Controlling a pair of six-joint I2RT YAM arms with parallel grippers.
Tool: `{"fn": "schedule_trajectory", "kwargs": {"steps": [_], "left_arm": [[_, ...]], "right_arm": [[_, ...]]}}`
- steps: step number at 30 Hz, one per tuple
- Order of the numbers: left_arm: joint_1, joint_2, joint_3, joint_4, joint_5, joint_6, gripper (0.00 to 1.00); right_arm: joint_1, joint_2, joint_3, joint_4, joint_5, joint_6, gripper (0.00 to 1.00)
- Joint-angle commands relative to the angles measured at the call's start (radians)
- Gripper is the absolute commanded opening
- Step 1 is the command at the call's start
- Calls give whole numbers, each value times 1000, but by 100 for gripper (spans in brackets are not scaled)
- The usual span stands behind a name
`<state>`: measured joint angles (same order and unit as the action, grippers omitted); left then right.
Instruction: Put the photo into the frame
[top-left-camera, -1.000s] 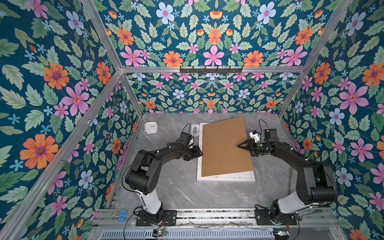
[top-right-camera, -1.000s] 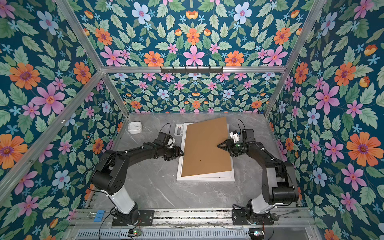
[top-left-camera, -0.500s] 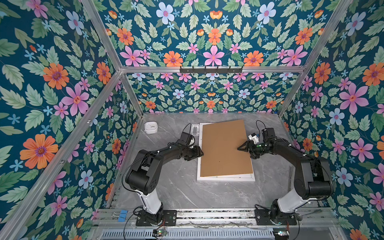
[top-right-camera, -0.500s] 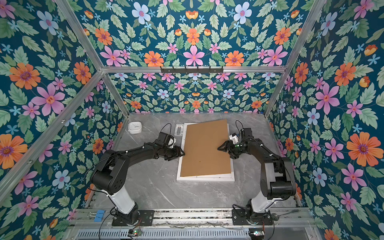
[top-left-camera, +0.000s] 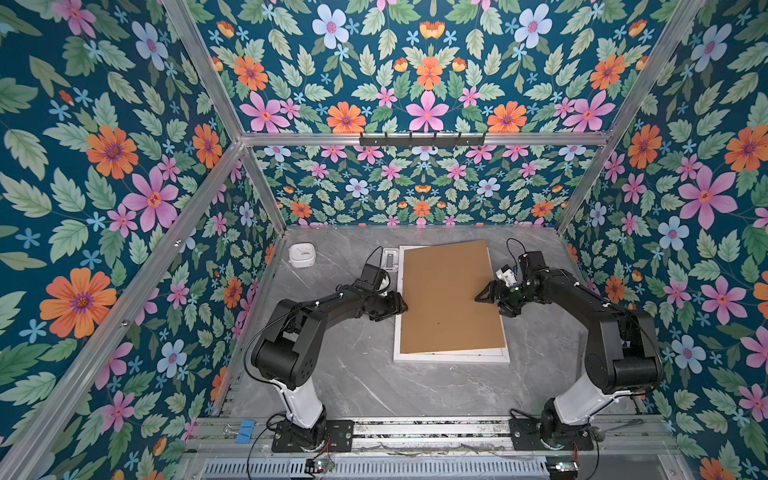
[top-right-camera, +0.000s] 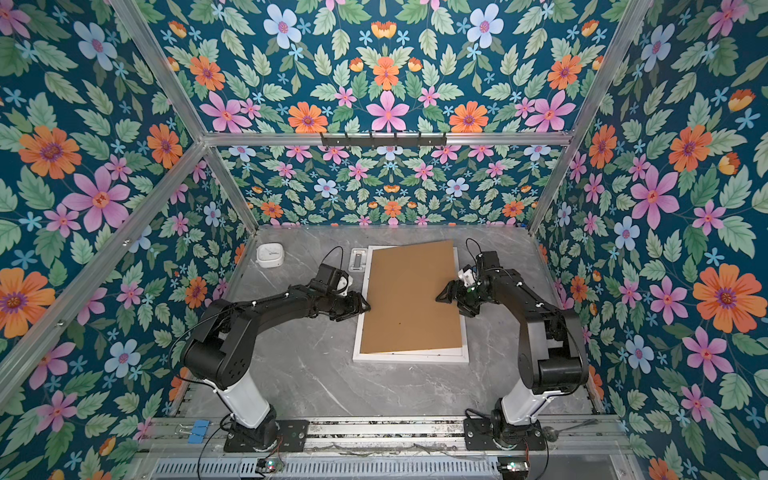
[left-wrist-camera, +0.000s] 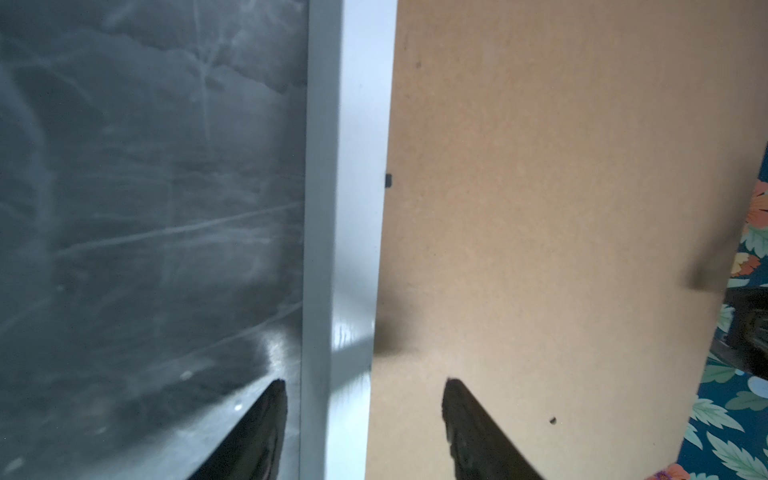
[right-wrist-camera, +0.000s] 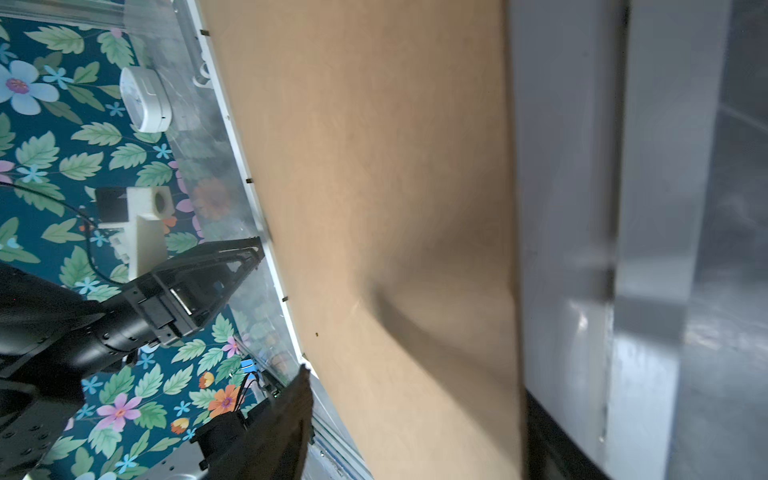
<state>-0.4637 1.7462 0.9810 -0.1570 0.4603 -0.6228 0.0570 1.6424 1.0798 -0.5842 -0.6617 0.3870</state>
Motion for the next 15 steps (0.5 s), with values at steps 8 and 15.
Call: {"fn": "schedule_trajectory", "kwargs": {"steps": [8,15], "left_arm": [[-1,16,19,-2,0,2,63],[-7,18,18,-2,0,-2,63]], "right_arm": [[1,4,14,-80,88,-25,70],[0,7,19,-84,112,-30,70]]}}
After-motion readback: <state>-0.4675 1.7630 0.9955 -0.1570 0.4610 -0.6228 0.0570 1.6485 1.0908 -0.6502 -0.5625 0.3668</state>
